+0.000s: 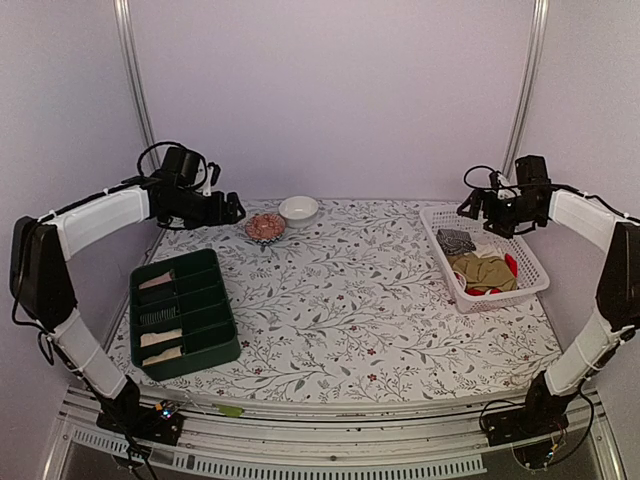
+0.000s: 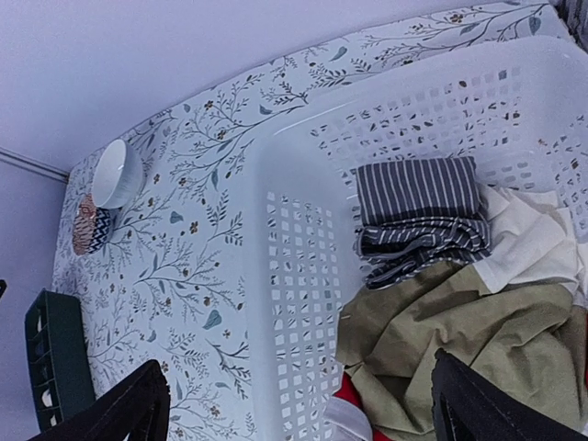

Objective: Roll the underwear
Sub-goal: Pick up the underwear from the bin.

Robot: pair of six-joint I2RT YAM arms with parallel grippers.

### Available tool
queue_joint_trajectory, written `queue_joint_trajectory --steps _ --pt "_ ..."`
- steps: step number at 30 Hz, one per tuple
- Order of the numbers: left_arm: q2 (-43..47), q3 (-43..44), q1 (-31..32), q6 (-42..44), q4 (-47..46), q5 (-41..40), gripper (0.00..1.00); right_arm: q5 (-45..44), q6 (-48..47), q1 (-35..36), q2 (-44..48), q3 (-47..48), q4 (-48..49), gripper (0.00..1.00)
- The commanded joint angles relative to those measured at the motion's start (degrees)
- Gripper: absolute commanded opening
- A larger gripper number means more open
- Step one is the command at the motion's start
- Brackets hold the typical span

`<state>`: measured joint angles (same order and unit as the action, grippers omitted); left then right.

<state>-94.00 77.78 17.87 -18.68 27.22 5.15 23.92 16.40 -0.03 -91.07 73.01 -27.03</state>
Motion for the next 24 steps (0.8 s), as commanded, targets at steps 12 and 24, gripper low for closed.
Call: queue_joint_trajectory --steps 12,24 --pt "3.95 -2.19 -3.97 -4.06 -6.98 5.7 0.96 -10.35 -5.51 0.05 -14.39 4.95 -14.36 0.67" --pt "2.74 -0.09 -3.9 -2.96 -5.83 2.49 0.96 -11.42 -5.18 0.05 -17.85 4.28 -13.42 0.07"
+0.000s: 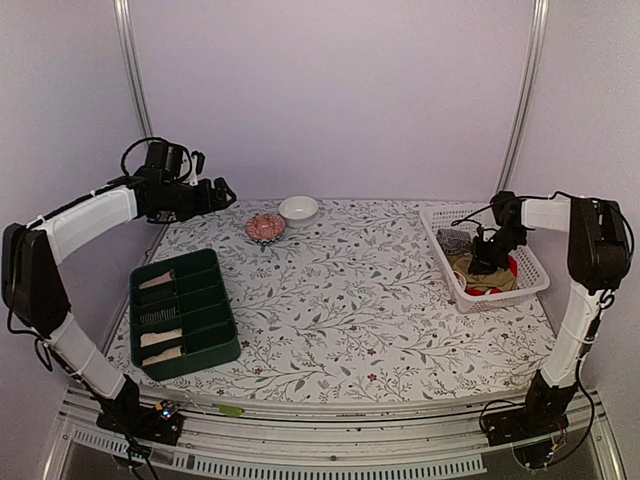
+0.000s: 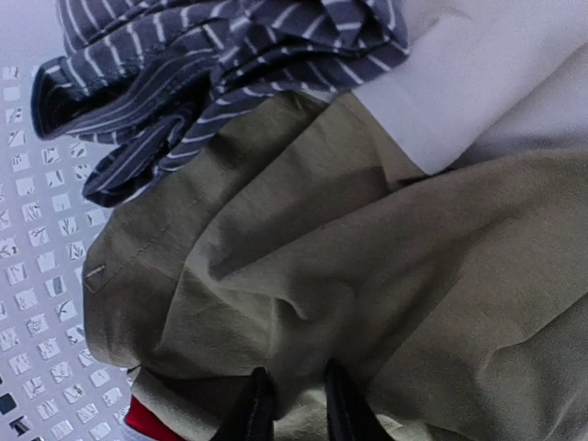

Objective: Roll the underwear
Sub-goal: Pick up the underwear from the bin.

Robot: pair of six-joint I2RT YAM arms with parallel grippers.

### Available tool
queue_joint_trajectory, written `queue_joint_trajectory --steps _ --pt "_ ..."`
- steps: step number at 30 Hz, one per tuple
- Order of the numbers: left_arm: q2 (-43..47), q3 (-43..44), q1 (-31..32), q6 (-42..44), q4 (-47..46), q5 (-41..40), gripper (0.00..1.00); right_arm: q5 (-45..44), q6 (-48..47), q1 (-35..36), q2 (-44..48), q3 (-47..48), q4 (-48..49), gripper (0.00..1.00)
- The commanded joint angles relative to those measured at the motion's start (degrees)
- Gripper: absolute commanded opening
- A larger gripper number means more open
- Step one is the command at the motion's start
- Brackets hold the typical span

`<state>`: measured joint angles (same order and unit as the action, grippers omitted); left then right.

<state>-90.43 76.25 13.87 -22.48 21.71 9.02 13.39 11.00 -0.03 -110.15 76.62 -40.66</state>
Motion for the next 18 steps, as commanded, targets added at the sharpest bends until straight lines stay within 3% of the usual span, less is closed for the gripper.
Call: queue_joint_trajectory --steps 1,11,18 --pt "-0.87 1.49 0.04 0.86 -0.27 -1.51 0.96 -1.2 0.17 0.03 1.83 1.16 -0.36 0.0" --pt "-1.34 2.85 -0.04 1.04 -0.01 -3.49 0.96 -4.64 0.18 0.1 15.21 6.1 -3.44 0.0" --pt "-2.27 5.14 -0.1 0.77 0.04 -4.27 0.96 5.51 0.13 0.16 22.58 12.03 3.37 0.0"
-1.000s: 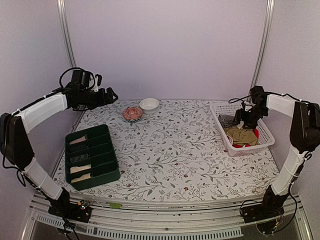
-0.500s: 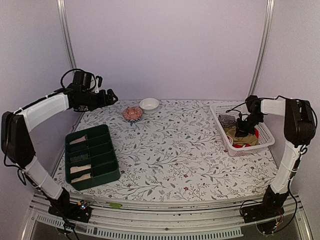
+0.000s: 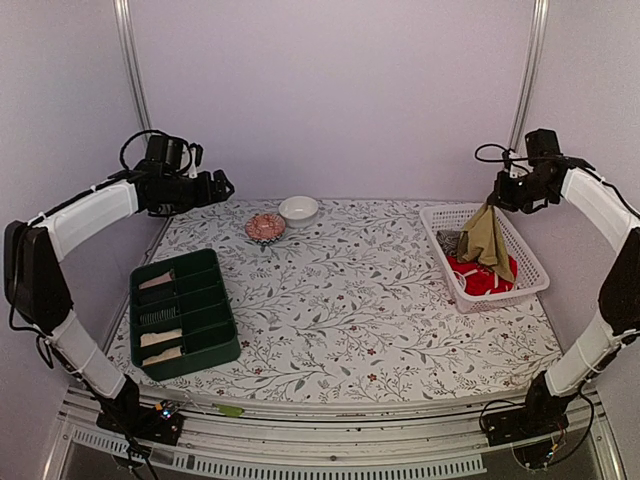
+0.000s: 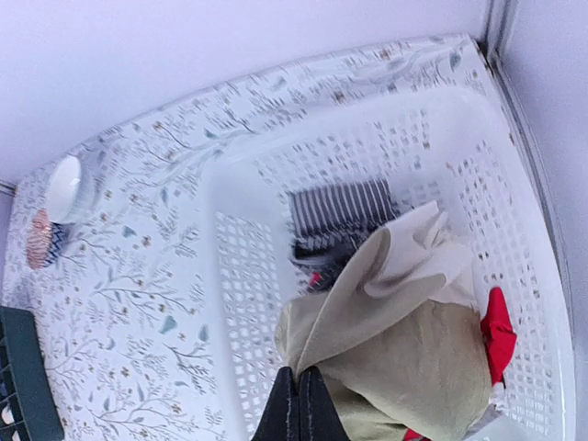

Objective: Roll the underwear
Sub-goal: Pick up the underwear from the bin, then put down the underwear at the center of the board.

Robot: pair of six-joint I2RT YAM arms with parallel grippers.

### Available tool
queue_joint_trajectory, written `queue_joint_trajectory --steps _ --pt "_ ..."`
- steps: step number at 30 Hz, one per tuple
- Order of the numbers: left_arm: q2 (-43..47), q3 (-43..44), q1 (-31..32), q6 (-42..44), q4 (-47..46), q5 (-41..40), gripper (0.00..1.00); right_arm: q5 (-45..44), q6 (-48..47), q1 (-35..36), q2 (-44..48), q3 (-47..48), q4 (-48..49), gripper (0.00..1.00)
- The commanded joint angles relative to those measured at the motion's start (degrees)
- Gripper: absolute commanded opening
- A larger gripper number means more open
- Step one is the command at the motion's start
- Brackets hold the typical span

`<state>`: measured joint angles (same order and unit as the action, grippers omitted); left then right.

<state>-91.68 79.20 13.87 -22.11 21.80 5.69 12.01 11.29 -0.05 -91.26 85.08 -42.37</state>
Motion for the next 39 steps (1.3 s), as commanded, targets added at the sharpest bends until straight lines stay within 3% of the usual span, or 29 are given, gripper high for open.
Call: queue_joint_trajectory --steps 1,11,15,18,20,21,23,29,34,39 --pt "-1.11 2.33 -0.14 0.4 -0.13 -0.88 0.96 9.4 0.31 0.29 4.48 4.68 6.33 0.0" --pt "-1.16 2.76 -0.18 -0.13 -1.03 -0.73 0.96 25.26 2.39 9.98 5.15 20.35 12.63 0.0" --pt "-1.0 3.1 -0.19 -0.11 -1.43 -0.37 0.96 30.49 7.15 12.7 6.51 19.17 18.17 0.0" --pt "-0.96 3.11 -0.2 0.93 -1.92 1.27 0.96 31.96 8.89 12.59 9.03 10.01 20.93 0.0" --pt "-1.12 3.6 -0.24 2.23 -1.38 1.64 0.96 28.74 8.13 11.74 9.82 3.58 17.75 0.33" --pt "-1.2 3.94 -0.21 3.44 -0.95 2.9 0.96 27.34 8.0 11.31 10.06 0.33 16.56 0.43" --pt "-1.31 4.71 -0.21 5.7 0.33 4.62 0.96 21.51 7.87 11.18 10.45 -3.64 14.02 0.52" --pt "-1.58 3.89 -0.18 11.5 2.55 15.29 0.96 17.85 9.79 11.99 5.64 -6.39 9.42 0.65" --pt "-3.52 1.26 0.47 11.22 0.83 27.33 0.96 17.86 5.48 19.01 -2.76 -3.61 5.99 0.61" --pt "-5.85 0.52 3.15 12.19 0.88 32.28 0.96 21.98 2.85 20.85 -12.55 -0.72 7.14 0.59"
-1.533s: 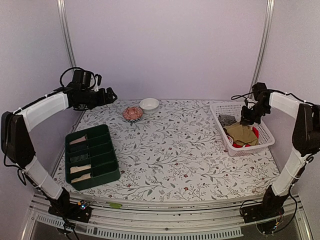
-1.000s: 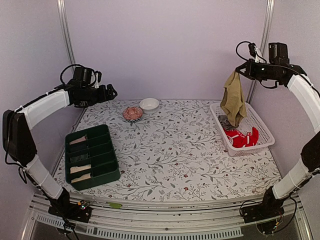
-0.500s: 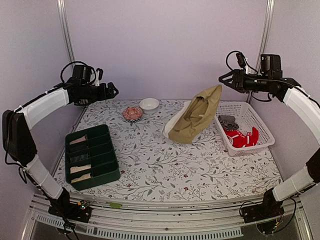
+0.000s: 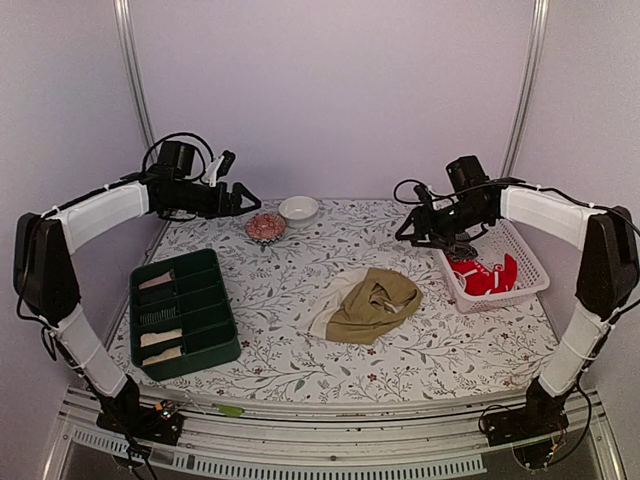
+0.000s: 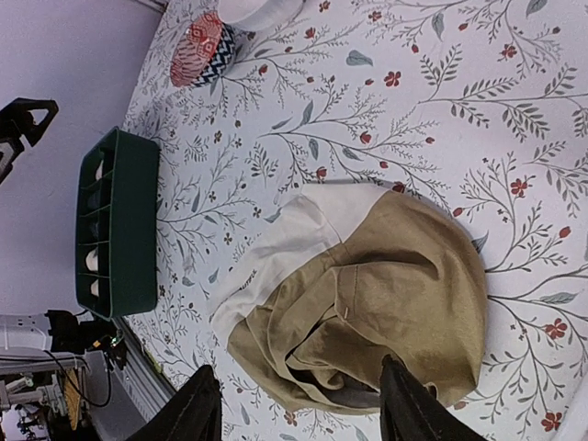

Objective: Roll the underwear
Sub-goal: Put down the underwear at the center of the board, then turn over the underwear at the center of the board.

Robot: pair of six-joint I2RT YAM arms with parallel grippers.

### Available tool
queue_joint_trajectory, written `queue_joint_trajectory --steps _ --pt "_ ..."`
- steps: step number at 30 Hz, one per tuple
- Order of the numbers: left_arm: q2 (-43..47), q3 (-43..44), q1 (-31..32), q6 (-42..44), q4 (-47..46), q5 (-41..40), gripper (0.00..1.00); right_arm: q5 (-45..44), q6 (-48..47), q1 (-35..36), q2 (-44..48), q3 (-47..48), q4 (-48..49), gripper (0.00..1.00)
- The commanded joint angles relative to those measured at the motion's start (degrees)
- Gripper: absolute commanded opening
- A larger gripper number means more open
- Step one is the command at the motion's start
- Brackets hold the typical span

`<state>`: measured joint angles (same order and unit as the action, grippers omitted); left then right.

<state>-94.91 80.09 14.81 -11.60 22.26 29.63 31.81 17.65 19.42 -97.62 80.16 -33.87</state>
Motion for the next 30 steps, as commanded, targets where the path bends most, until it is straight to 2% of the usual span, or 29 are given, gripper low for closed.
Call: queue_joint_trajectory --steps 1,5,12,19,24,27,30 --pt "-2.78 -0.54 2.59 2.04 0.49 9.5 0.96 1.64 -5.17 2.01 -8.6 6.34 -2.52 0.59" --pt "-4.22 -0.16 4.5 3.96 2.84 14.06 0.96 2.99 -8.31 4.02 -15.47 9.91 -2.29 0.57" --pt "-4.66 -3.0 7.86 7.19 6.74 9.22 0.88 0.27 -8.22 8.93 -22.3 8.43 -0.87 0.55" --pt "-2.57 -7.82 10.47 5.62 6.11 7.25 0.75 -2.67 -8.27 12.03 -16.65 -7.97 -0.24 0.4" --pt "2.71 -13.27 12.18 5.45 5.4 4.86 0.7 -1.27 -10.68 15.95 -9.49 -16.64 -3.1 0.36" --pt "4.16 -15.51 12.92 5.57 4.66 4.38 0.66 4.89 -11.9 16.92 -6.02 -16.0 -3.92 0.42" --pt "3.97 -15.68 14.79 6.16 4.94 3.44 0.65 3.5 -12.24 16.21 -3.9 -9.73 -3.74 0.56"
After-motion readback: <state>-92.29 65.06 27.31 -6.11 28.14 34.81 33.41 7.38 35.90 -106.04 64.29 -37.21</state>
